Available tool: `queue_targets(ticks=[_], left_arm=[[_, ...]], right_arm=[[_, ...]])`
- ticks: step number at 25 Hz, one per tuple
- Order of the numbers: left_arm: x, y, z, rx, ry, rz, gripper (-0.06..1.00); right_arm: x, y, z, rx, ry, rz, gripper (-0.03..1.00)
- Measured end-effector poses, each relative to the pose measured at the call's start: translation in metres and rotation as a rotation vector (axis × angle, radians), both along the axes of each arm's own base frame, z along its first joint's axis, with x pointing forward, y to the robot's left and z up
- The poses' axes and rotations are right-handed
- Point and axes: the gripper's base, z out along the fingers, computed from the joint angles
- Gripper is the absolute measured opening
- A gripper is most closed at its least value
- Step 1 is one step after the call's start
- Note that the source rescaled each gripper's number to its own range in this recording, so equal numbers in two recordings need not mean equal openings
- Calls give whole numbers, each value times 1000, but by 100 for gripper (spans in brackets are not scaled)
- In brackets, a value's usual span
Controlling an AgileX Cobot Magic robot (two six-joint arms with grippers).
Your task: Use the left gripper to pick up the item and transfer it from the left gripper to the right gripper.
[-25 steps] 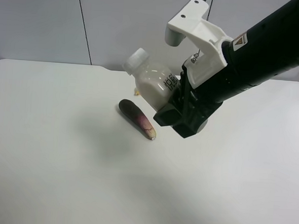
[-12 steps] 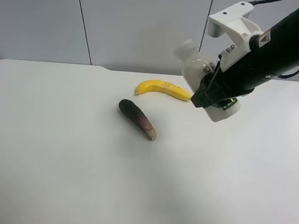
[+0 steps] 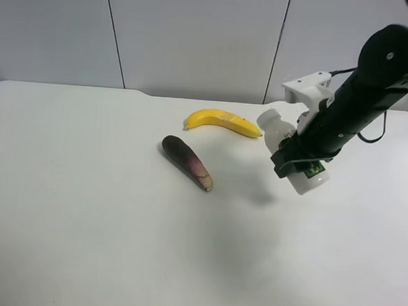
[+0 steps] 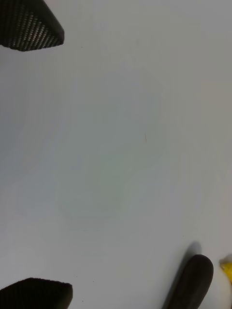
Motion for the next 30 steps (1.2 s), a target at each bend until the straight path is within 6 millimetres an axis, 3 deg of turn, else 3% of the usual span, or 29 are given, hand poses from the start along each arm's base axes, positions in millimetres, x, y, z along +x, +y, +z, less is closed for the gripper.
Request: queue_targets(ticks=[5, 16, 18, 20, 21, 24, 27, 30], left_arm=[[0, 0, 0, 0, 0, 0, 86], [0, 0, 0, 2, 0, 1, 86], [0, 0, 0, 2, 0, 1, 86], [0, 0, 0, 2, 0, 1, 86], [0, 0, 0, 2, 0, 1, 86], [0, 0, 0, 2, 0, 1, 86], [0, 0, 0, 2, 0, 1, 86], [0, 0, 0, 2, 0, 1, 86]], right_arm=[[7, 2, -31, -29, 72, -2, 2], [12, -1, -45, -68, 80, -49, 2], [12, -1, -46, -68, 83, -70, 29], [12, -1, -46, -67, 82, -76, 68], [12, -1, -46, -68, 82, -76, 81], [12, -1, -45, -68, 86, -76, 95], [10, -2, -40, -72, 89, -72, 98], [6, -3, -15, -64, 72, -66, 99]])
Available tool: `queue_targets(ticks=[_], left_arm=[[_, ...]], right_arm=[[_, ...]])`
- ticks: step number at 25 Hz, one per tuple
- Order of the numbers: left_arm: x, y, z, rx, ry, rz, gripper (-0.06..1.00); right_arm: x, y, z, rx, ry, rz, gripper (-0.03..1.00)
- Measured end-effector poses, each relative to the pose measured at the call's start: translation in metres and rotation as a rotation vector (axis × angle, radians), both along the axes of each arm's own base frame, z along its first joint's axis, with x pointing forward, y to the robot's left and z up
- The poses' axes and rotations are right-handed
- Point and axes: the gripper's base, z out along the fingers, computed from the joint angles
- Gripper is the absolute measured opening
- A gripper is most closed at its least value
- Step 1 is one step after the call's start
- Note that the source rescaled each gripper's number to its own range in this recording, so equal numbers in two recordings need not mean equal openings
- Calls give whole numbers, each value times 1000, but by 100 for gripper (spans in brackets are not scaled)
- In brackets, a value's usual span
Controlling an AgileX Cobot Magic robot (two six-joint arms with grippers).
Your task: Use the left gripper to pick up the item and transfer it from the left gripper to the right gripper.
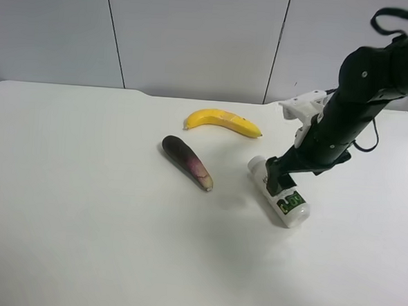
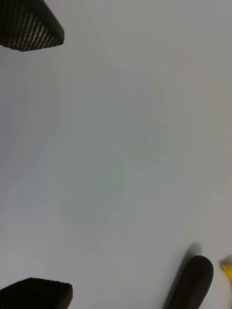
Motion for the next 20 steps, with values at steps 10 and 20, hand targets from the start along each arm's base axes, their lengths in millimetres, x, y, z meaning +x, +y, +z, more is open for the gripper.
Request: queue_targets(ticks=[10, 20], left_arm=[[0, 0, 0, 0, 0, 0, 86], [0, 0, 0, 0, 0, 0, 86]], right_arm=[[-63, -21, 118, 56, -121, -4, 100], [-162, -55, 118, 87, -187, -18, 100]])
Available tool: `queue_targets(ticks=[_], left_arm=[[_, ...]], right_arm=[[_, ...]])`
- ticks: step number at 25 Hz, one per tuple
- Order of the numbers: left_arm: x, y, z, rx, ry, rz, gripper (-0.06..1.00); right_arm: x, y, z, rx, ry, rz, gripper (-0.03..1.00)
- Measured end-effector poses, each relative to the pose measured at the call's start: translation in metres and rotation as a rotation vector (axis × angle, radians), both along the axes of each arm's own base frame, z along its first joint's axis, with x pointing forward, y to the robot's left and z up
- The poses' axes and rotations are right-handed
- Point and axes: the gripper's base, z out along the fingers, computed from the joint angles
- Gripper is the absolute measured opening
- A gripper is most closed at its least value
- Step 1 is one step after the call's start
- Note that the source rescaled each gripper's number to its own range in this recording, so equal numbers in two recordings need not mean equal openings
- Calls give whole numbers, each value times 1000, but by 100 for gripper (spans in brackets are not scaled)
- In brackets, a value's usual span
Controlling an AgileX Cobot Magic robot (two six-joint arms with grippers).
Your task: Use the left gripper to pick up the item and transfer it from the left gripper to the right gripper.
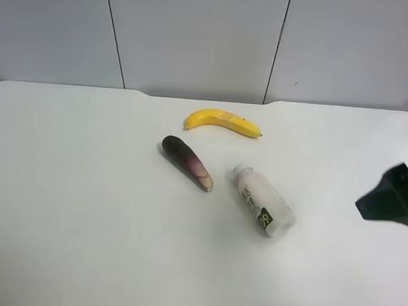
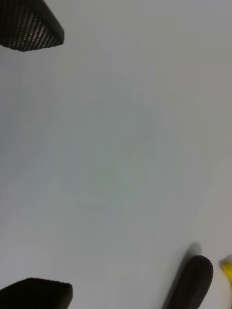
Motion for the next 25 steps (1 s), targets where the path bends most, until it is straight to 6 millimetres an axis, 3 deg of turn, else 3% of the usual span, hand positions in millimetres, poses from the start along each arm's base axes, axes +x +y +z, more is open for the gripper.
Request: queue_targets(ticks=[6, 15, 25], left_arm=[[0, 0, 0, 0, 0, 0, 86], [0, 0, 0, 0, 0, 0, 86], [0, 0, 0, 0, 0, 0, 86]], right_arm=[[-54, -19, -19, 56, -103, -35, 100], [-110, -38, -16, 212, -404, -83, 100], [-131, -45, -15, 265, -531, -81, 100]])
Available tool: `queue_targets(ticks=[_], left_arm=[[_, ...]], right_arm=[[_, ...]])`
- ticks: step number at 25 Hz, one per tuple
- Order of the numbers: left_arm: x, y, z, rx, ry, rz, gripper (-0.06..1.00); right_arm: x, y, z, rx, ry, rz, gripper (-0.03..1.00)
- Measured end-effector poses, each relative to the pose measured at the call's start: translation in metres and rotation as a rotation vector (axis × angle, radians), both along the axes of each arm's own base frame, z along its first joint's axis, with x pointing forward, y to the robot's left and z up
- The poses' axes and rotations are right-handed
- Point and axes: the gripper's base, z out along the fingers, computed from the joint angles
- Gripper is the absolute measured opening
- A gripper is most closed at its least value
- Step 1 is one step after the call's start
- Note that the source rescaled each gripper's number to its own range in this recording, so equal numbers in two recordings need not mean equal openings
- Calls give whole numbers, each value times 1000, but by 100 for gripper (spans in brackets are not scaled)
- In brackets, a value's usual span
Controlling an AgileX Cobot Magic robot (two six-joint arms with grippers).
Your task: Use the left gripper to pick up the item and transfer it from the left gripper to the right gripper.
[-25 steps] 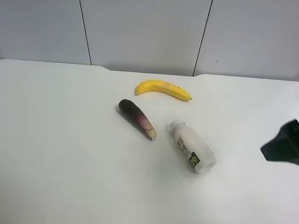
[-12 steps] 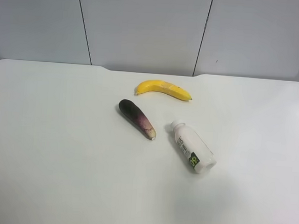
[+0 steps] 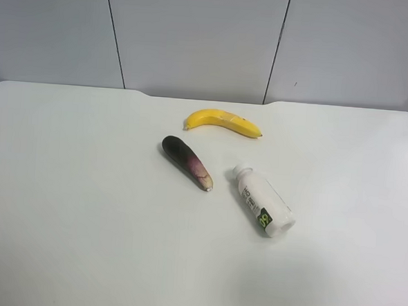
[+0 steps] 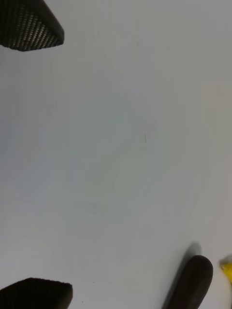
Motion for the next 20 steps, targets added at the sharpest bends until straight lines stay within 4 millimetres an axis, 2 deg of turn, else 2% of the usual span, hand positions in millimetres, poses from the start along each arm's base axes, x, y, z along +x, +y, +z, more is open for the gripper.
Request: queue_targets(ticks=[9, 20], left_arm=[[0, 0, 0, 0, -2, 0, 86], [0, 0, 0, 0, -2, 0, 86]], right_arm=[[0, 0, 0, 1, -3, -13, 100], [-8, -1, 0, 18, -61, -239, 100]])
